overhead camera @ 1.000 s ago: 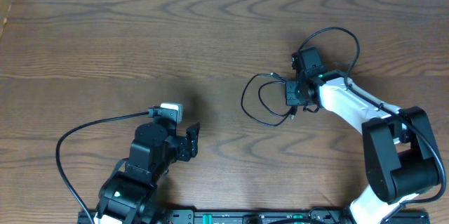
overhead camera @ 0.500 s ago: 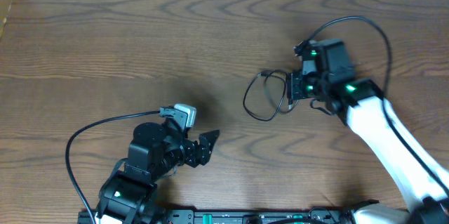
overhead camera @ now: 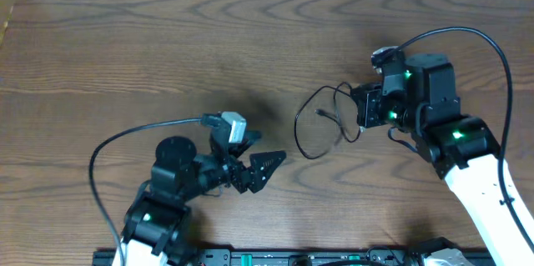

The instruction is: Untangle cables

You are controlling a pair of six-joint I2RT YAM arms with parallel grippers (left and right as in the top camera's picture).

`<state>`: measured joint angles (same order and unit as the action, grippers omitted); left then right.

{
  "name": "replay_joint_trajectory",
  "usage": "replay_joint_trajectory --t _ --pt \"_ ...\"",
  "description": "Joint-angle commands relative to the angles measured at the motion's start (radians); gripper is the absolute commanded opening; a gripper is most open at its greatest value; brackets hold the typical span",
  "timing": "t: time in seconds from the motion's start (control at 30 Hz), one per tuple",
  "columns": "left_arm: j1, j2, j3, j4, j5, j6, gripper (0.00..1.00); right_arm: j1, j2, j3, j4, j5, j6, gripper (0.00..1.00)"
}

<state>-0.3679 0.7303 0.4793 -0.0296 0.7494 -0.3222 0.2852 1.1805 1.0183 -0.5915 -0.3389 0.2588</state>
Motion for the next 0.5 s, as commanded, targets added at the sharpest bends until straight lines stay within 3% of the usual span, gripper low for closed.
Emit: replay_joint_trajectory --t 0.0,0.47 --pt "0.004 0.097 0.009 0.077 0.135 -0.02 0.84 -0.003 -0.037 0.01 -0.003 -0.089 -0.014 0.01" --pt "0.003 0.575 0.009 0.674 0.238 -0.189 0.85 -0.005 -0.189 0.011 -0.058 -0.141 -0.029 0.01"
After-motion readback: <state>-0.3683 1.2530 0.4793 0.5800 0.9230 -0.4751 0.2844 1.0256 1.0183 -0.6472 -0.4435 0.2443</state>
